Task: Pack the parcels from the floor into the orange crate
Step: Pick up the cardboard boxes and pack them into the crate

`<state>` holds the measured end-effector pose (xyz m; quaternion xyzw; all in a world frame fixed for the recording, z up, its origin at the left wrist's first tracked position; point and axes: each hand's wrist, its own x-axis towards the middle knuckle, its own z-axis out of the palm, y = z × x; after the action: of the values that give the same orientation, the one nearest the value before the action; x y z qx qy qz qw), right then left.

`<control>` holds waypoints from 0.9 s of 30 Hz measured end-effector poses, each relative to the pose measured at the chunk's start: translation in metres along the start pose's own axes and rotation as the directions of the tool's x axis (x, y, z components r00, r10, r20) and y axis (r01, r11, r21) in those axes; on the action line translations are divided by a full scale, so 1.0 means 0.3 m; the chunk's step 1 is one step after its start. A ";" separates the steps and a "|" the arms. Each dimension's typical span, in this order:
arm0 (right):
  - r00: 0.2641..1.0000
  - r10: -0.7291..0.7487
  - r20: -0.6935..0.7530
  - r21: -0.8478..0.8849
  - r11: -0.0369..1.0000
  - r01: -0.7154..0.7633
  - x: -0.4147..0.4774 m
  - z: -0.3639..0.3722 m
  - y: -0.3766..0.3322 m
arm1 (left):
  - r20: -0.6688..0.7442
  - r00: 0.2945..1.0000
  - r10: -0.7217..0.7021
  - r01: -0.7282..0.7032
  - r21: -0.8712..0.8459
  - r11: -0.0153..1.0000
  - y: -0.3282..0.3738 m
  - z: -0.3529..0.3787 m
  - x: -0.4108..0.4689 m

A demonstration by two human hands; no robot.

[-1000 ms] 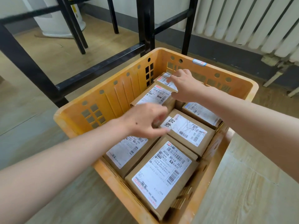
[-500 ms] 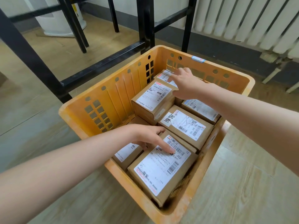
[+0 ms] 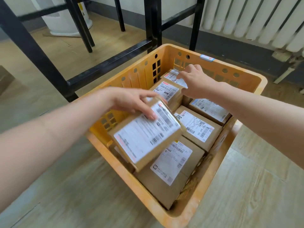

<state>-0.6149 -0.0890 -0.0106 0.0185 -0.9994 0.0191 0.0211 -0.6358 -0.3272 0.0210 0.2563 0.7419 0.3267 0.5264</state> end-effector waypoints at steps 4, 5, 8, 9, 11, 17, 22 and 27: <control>1.000 0.022 -0.013 0.005 1.000 -0.022 0.013 0.005 -0.017 | -0.354 0.933 -0.062 0.138 0.195 0.971 0.028 -0.116 -0.100; 1.000 0.020 -0.014 0.005 1.000 -0.020 0.016 0.007 -0.026 | -0.444 0.892 -0.079 0.206 0.244 0.948 0.025 -0.130 -0.108; 1.000 0.004 -0.013 -0.007 1.000 -0.004 0.024 0.012 -0.052 | -0.650 0.753 -0.103 0.472 0.423 0.773 -0.004 -0.127 -0.099; 1.000 -0.005 -0.012 -0.011 1.000 0.005 0.027 0.014 -0.062 | -0.690 0.717 -0.100 0.552 0.474 0.686 -0.026 -0.109 -0.082; 1.000 -0.026 -0.014 -0.014 1.000 0.026 0.032 0.015 -0.080 | -0.736 0.672 -0.077 0.636 0.521 0.569 -0.075 -0.057 -0.042; 0.998 -0.057 -0.014 -0.016 0.998 0.056 0.030 0.023 -0.097 | -0.780 0.625 -0.017 0.690 0.543 0.478 -0.174 0.006 0.026; 0.999 -0.047 0.022 -0.023 0.999 0.048 0.019 0.029 -0.080 | -0.782 0.621 0.045 0.695 0.576 0.430 -0.170 0.010 0.078; 0.999 -0.047 0.022 -0.015 0.999 0.047 0.017 0.033 -0.067 | -0.785 0.611 0.099 0.703 0.596 0.387 -0.156 0.015 0.106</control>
<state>-0.6195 -0.1097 -0.0196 0.0421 -0.9990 0.0106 0.0108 -0.6434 -0.3339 -0.0348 0.1793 0.9719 -0.1491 0.0333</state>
